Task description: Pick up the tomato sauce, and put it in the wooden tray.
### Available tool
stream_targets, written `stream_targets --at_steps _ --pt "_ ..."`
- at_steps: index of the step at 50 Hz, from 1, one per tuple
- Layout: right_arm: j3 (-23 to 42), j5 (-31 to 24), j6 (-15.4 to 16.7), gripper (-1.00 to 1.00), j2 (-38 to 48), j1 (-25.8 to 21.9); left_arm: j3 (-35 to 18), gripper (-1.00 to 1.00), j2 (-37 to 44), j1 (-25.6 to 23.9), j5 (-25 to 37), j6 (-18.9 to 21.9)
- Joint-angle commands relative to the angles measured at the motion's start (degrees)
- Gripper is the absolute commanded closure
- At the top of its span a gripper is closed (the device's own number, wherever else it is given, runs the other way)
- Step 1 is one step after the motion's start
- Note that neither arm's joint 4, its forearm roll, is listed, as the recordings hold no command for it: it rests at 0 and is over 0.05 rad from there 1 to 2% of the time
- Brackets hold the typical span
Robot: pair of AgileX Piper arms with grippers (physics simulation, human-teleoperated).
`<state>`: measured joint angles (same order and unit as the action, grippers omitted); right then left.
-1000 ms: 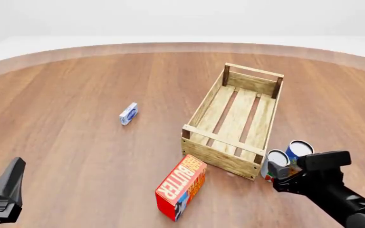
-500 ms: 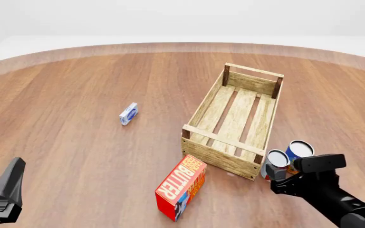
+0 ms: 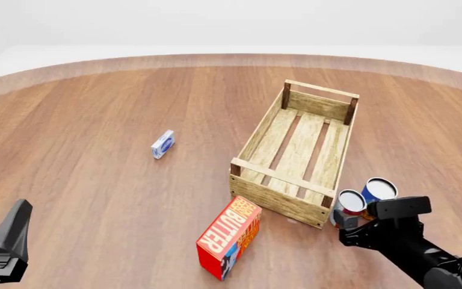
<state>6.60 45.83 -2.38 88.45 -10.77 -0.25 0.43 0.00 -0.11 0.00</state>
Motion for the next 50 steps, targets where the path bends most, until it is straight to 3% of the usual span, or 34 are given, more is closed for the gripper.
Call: stream_targets --at_steps 1,13,14,33,50 --pt "0.5 0.5 -0.1 -1.0 1.2 -0.2 0.0 -1.0 0.0 0.0 0.0 0.0" --pt "0.7 0.7 0.1 -1.0 1.7 -0.1 0.0 -1.0 0.0 0.0 0.0 0.0" --pt "0.7 0.6 0.2 1.0 1.6 0.0 0.0 -1.0 0.0 0.0 0.0 0.0" --pt "0.1 0.0 0.3 1.0 0.3 0.1 0.0 -1.0 0.0 0.0 0.0 0.0" --pt "0.9 -9.8 1.9 1.0 -11.3 1.7 0.0 -1.0 0.0 0.0 0.0 0.0"
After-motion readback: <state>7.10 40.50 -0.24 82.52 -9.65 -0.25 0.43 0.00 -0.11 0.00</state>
